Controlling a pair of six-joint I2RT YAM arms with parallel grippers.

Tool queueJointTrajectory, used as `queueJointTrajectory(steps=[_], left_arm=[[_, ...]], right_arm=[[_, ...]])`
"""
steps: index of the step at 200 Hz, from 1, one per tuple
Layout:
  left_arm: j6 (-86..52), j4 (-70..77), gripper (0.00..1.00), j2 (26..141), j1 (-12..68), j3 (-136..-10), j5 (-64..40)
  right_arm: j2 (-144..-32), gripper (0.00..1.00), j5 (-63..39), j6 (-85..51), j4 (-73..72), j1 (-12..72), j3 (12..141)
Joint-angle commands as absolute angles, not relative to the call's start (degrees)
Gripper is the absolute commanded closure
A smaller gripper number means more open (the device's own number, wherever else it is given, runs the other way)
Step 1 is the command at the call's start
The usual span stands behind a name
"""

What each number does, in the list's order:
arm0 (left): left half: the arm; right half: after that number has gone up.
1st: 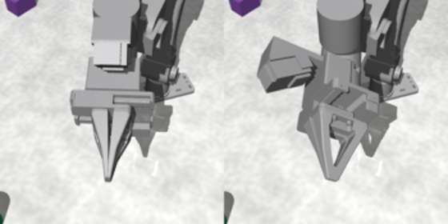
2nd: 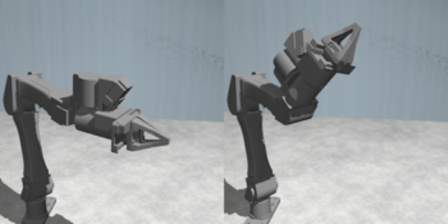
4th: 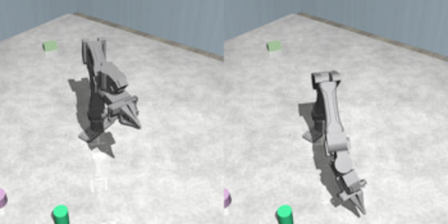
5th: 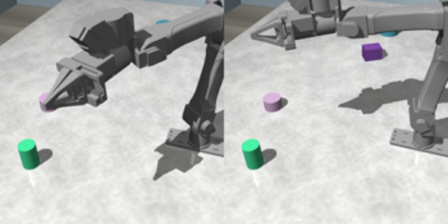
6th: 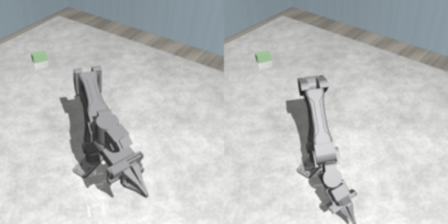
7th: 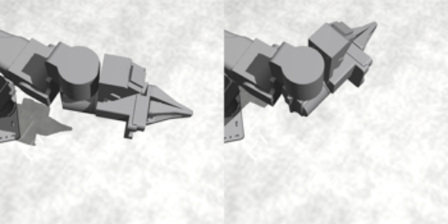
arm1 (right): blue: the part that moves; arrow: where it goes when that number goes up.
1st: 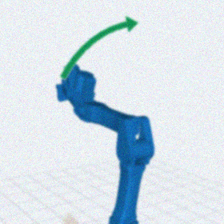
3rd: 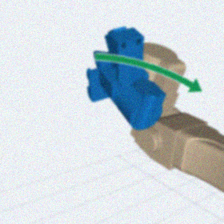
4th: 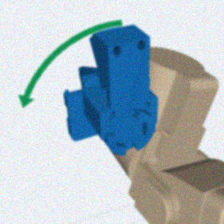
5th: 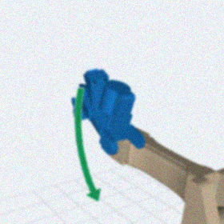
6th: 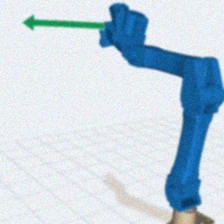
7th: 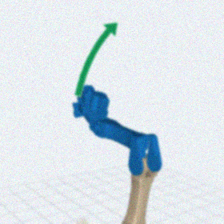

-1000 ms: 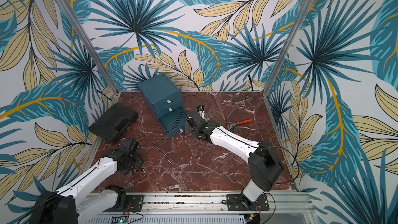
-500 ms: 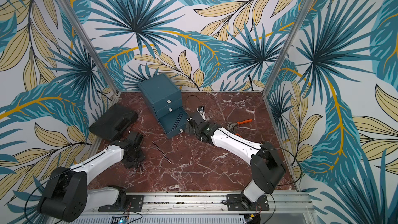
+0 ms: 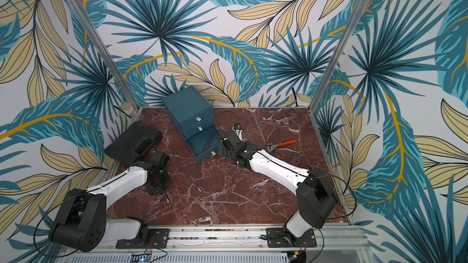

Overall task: Please place the pencils in the drawer according to their color
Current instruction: Pick up the pencil from the center of the board.

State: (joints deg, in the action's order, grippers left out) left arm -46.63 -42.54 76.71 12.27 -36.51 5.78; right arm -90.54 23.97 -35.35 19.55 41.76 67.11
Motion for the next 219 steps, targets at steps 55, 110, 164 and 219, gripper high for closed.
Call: queueJointTrajectory(steps=[55, 110, 164, 219], left_arm=[[-42.1, -39.9, 1.00, 65.5, 11.9, -36.3, 7.0], [-35.3, -40.5, 1.00, 56.7, 12.1, -40.9, 5.0], [-29.9, -37.1, 1.00, 53.6, 16.9, -46.3, 0.2], [-26.1, -32.1, 1.00, 59.9, 24.3, -52.5, 1.0]], right_arm=[[-88.2, 0.01, 27.1, -36.7, 19.6, 41.7, 64.8], [-87.9, 0.01, 28.7, -37.6, 19.1, 41.7, 64.3], [-87.6, 0.00, 29.3, -37.8, 17.9, 41.7, 63.5], [-87.2, 0.01, 30.3, -38.3, 17.8, 41.7, 63.4]])
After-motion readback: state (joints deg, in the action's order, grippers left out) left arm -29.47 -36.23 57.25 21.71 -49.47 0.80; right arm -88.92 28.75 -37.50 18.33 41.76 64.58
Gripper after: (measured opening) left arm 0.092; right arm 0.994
